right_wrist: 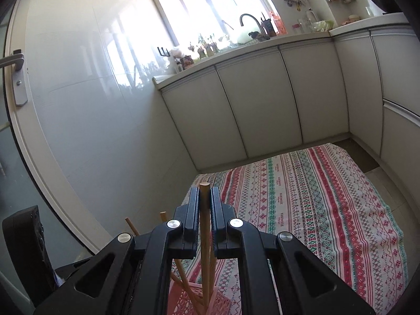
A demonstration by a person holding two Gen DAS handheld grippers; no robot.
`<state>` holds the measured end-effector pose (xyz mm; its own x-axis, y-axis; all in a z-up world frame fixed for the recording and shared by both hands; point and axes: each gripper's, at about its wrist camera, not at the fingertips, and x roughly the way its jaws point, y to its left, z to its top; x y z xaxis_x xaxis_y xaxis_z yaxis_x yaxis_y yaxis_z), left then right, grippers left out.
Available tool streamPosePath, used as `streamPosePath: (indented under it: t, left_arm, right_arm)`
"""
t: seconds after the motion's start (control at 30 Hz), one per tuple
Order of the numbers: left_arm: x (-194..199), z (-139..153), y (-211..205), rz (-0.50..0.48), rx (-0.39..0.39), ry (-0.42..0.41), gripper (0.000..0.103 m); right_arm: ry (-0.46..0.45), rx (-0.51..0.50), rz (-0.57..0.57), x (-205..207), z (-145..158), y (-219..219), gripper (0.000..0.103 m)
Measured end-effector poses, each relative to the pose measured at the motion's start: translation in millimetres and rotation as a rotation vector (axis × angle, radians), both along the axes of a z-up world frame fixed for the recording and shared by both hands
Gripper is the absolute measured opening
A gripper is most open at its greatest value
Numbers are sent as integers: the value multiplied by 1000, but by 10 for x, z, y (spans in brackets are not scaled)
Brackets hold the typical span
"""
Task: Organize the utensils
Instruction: 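Lift both held chopsticks and carry them over the pink basket, then open both tools to drop the chopsticks into the pink basket, then move both open tools back toward the spoons on the cloth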
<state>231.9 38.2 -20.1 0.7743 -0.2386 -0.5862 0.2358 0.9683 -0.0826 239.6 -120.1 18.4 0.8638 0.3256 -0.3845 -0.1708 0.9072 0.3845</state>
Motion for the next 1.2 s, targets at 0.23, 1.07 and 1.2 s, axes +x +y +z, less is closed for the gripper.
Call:
streamPosePath:
  t: [0.23, 1.07, 1.2]
  left_arm:
    - [10, -5, 48, 14, -32, 19, 7]
    - [-377, 70, 109, 128, -3, 78, 84]
    - [-514, -37, 50, 135, 38, 177, 85]
  right_arm:
    - [5, 14, 7, 50, -17, 14, 8]
    - [159, 52, 2, -359, 146, -576, 64]
    - [270, 11, -7, -555, 13, -797, 72]
